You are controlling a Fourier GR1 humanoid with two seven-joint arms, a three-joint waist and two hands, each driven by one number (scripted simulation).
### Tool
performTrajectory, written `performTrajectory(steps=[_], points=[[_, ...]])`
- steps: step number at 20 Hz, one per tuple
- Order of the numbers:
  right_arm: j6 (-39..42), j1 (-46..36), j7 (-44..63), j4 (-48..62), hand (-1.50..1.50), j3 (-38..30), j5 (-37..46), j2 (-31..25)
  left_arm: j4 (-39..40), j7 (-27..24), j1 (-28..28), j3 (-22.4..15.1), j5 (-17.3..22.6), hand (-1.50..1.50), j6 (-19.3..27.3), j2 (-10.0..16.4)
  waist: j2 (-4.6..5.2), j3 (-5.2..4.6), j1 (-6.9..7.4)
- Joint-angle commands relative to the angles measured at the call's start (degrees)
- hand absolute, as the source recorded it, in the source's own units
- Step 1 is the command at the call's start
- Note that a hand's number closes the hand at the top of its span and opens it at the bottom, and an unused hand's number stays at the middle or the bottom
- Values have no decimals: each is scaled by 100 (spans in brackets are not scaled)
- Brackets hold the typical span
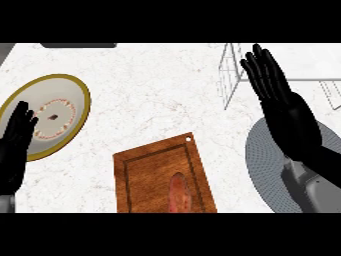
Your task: Pick the lemon from the placemat and place it in the tiered shelf
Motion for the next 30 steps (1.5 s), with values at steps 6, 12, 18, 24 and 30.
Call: performTrajectory(steps=[6, 12, 18, 24, 30], points=[[-854, 1789, 181, 486, 150, -2281, 275, -1596, 620, 662, 713, 57, 497, 0, -147, -232, -1, -112, -1041], [-735, 3322, 498, 1589, -150, -3262, -187, -1914, 1001, 677, 500, -207, 792, 0, -611, -473, -8, -112, -631], [927, 4907, -257, 805, -150, -3770, -666, -2461, 1360, 710, 136, -108, 861, 0, -908, -380, -31, -122, -377], [1481, 5693, 737, -632, -150, -3997, -919, -2802, 1534, 844, -228, -189, 731, 0, -881, -469, -15, -130, -288], [1017, 5889, 2529, -2052, -150, -3997, -714, -3026, 1518, 759, -158, -248, 667, 0, -958, -544, 6, -134, -147]])
